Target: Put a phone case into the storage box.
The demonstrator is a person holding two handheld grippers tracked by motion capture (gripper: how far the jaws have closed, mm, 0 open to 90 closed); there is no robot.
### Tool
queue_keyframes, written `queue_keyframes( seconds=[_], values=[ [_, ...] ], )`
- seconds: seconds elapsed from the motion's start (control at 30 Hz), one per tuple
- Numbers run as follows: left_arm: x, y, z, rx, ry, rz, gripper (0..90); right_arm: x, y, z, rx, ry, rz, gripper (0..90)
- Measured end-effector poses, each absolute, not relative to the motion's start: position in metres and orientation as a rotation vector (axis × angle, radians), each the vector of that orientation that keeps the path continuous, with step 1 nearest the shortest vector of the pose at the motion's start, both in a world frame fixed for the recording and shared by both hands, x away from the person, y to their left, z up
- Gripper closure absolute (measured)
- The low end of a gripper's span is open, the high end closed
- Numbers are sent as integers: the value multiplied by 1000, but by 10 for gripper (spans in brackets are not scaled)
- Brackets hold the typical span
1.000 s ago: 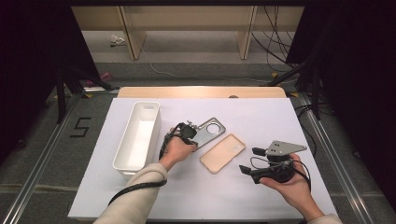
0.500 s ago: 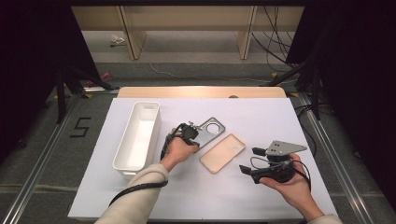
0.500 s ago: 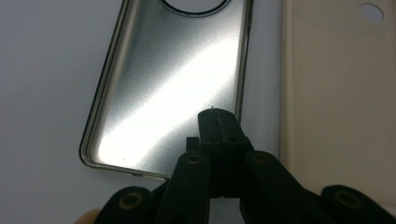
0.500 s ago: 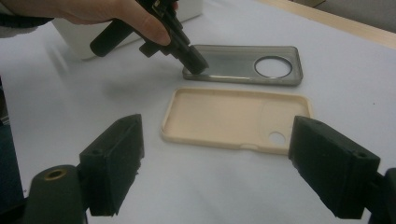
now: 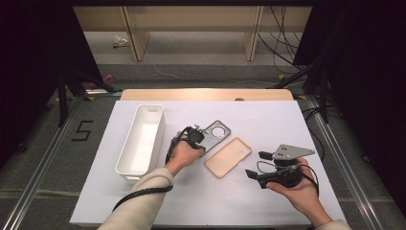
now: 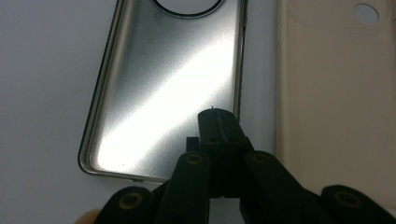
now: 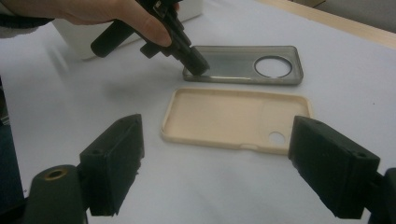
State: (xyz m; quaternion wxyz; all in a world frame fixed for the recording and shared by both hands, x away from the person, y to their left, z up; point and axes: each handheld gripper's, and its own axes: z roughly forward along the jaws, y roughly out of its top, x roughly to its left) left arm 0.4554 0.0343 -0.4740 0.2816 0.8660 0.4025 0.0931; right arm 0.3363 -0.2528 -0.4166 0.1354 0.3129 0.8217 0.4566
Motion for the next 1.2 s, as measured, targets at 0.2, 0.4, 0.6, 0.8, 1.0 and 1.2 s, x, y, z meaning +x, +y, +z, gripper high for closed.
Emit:
queue_keyframes(
  seconds=[0.2, 0.4, 0.6, 0.8, 1.0, 1.2],
  values=[
    [456, 34, -474, 2333, 1067, 253, 898, 336, -253, -417, 906, 2381, 1322, 191],
    [456, 32, -473, 2344, 1060, 253, 898, 336, -253, -417, 906, 2380, 1322, 191],
    [455, 30, -473, 2347, 1054, 249, 898, 336, -253, -417, 906, 2380, 1322, 191],
    [454, 27, -473, 2347, 1049, 247, 898, 336, -253, -417, 906, 2380, 1322, 192],
    [454, 24, -473, 2351, 1039, 244, 898, 336, -253, -416, 905, 2381, 1322, 192],
    [454, 22, -473, 2348, 1039, 241, 898, 336, -253, -416, 904, 2381, 1321, 192]
  ],
)
